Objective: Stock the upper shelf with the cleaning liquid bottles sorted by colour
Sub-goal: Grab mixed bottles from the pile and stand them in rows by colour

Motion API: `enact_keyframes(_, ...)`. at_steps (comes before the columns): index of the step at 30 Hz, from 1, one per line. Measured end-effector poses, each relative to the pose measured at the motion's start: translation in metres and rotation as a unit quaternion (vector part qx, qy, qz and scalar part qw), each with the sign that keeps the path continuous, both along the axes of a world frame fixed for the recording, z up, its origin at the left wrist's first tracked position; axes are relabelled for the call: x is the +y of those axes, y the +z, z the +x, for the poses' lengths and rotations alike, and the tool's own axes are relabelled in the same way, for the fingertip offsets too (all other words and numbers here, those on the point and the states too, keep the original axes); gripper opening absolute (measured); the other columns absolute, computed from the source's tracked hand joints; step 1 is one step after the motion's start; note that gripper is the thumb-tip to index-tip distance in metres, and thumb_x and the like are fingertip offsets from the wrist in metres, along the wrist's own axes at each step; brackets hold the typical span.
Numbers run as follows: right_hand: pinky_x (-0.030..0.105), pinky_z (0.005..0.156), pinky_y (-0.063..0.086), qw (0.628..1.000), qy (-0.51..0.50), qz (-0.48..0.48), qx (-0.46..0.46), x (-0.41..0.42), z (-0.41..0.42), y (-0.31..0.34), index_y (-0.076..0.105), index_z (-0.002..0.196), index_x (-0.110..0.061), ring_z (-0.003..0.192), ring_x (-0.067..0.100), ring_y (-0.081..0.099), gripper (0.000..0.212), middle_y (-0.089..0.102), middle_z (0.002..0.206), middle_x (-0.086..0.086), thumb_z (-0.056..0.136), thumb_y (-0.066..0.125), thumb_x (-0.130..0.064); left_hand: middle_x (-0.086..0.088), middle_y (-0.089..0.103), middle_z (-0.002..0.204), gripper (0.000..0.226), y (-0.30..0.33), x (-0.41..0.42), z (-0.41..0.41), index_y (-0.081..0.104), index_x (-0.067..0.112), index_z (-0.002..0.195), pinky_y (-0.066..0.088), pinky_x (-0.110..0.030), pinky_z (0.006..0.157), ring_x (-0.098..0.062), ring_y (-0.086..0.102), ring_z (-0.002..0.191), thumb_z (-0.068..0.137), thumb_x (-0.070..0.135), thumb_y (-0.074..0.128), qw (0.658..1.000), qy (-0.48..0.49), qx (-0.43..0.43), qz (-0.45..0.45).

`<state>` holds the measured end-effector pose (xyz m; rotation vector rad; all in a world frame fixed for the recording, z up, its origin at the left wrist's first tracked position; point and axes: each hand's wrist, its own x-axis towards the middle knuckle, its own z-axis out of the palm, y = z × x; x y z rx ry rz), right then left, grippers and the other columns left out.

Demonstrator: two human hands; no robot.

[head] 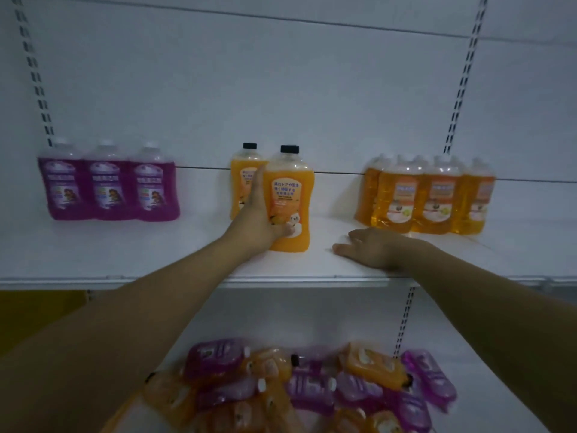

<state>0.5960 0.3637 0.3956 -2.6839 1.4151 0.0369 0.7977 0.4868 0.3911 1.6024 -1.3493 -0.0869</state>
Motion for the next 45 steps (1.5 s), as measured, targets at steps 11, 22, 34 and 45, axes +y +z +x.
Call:
enact_keyframes(11, 0.062, 0.113, 0.011, 1.000, 0.027, -0.007, -0.011, -0.016, -0.006, -0.014, 0.025, 0.149, -0.033, 0.143, 0.038, 0.019, 0.090, 0.023, 0.157, 0.009, 0.077, 0.021, -0.087, 0.003, -0.001, 0.159, 0.116, 0.005, -0.072, -0.031, -0.016, 0.033, 0.147, 0.024, -0.051, 0.114, -0.024, 0.011, 0.145, 0.075, 0.047, 0.073, 0.969, 0.128, -0.207, 0.024)
enact_keyframes(22, 0.064, 0.113, 0.006, 0.999, 0.041, 0.002, -0.016, -0.020, -0.007, -0.015, 0.022, 0.151, -0.032, 0.145, 0.038, 0.013, 0.091, 0.018, 0.159, 0.008, 0.078, 0.020, -0.087, -0.007, -0.007, 0.159, 0.104, 0.015, -0.113, -0.021, -0.014, 0.035, 0.148, -0.007, -0.056, 0.112, -0.028, -0.016, 0.145, 0.077, 0.070, 0.054, 0.882, 0.236, -0.397, 0.089)
enact_keyframes(34, 0.064, 0.113, 0.007, 0.999, 0.052, 0.006, -0.016, -0.021, -0.007, -0.015, 0.021, 0.151, -0.032, 0.145, 0.037, 0.013, 0.090, 0.018, 0.160, 0.008, 0.079, 0.019, -0.085, -0.003, -0.017, 0.158, 0.096, 0.005, -0.145, -0.002, -0.022, 0.029, 0.146, -0.004, -0.063, 0.112, -0.030, -0.023, 0.143, 0.084, 0.073, 0.036, 0.859, 0.258, -0.425, 0.118)
enact_keyframes(45, 0.064, 0.113, 0.006, 0.998, 0.051, 0.008, -0.018, -0.021, -0.007, -0.016, 0.021, 0.151, -0.033, 0.145, 0.037, 0.012, 0.087, 0.016, 0.160, 0.008, 0.080, 0.019, -0.084, -0.002, -0.024, 0.156, 0.087, 0.010, -0.164, -0.024, -0.016, 0.041, 0.145, 0.000, -0.075, 0.103, -0.040, -0.019, 0.141, 0.085, 0.068, 0.041, 0.821, 0.273, -0.488, 0.119)
